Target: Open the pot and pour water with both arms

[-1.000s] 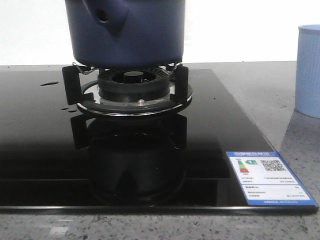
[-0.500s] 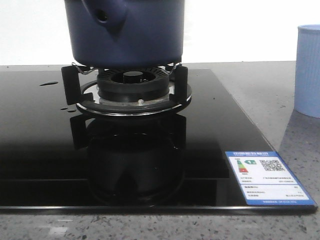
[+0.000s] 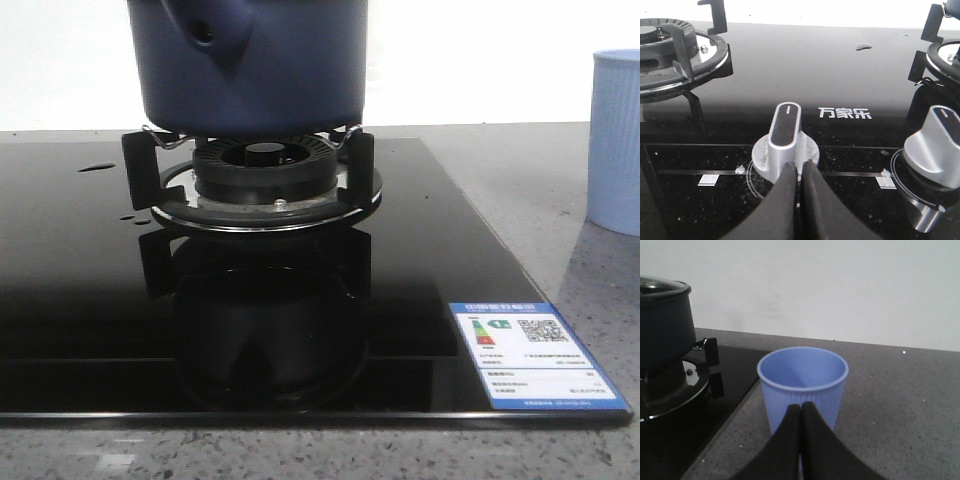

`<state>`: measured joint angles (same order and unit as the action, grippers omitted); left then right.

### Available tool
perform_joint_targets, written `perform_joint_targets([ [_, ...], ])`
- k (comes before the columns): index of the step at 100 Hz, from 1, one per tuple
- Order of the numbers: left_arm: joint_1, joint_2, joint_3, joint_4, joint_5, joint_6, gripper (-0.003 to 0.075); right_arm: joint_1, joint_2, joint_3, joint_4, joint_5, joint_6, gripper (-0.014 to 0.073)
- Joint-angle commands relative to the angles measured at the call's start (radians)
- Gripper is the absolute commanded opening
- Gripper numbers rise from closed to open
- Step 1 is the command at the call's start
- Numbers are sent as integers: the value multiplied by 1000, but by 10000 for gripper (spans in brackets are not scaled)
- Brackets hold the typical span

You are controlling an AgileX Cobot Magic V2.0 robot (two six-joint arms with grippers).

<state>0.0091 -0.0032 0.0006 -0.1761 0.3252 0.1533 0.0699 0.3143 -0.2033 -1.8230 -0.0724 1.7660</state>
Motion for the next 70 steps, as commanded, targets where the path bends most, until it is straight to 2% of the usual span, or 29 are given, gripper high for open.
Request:
perform_joint_targets([
  [1, 0, 8, 34, -14, -51, -10, -19, -7, 5, -15, -21, 59, -19, -67],
  [3, 0, 8, 34, -14, -51, -10, -19, -7, 5, -15, 19, 67, -57, -67],
  [6, 0, 8, 34, -14, -51, -10, -19, -7, 5, -15, 145, 79, -145, -67],
  [8, 0, 8, 34, -14, -51, -10, -19, -7, 5, -15, 211, 89, -234, -67],
  [13, 0, 8, 34, -14, -51, -10, -19, -7, 5, -17, 533, 120, -494, -67],
  [15, 0, 8, 34, -14, -51, -10, -19, -7, 5, -22, 620, 138, -618, -67],
  [18, 0, 8, 34, -14, -51, -10, -19, -7, 2, -26, 822, 167, -822, -67],
  [20, 0, 8, 34, -14, -51, -10, -19, -7, 1, -29, 930, 182, -898, -67],
  [22, 0, 8, 34, -14, -51, -10, -19, -7, -9, -34, 1022, 218, -1025, -67],
  [25, 0, 8, 34, -14, -51, -10, -19, -7, -18, -36, 1106, 250, -1115, -67],
  [28, 0, 8, 34, -14, -51, -10, -19, -7, -24, -36, 1140, 284, -1151, -67],
  [51, 0, 8, 34, -14, -51, -10, -19, -7, -23, -34, 1134, 365, -1151, -67],
  [64, 0, 8, 34, -14, -51, -10, -19, -7, -23, -6, 1113, 311, -1151, -67],
  [70, 0, 8, 34, -14, -51, -10, -19, -14, -23, 10, 1184, 284, -1185, -67],
])
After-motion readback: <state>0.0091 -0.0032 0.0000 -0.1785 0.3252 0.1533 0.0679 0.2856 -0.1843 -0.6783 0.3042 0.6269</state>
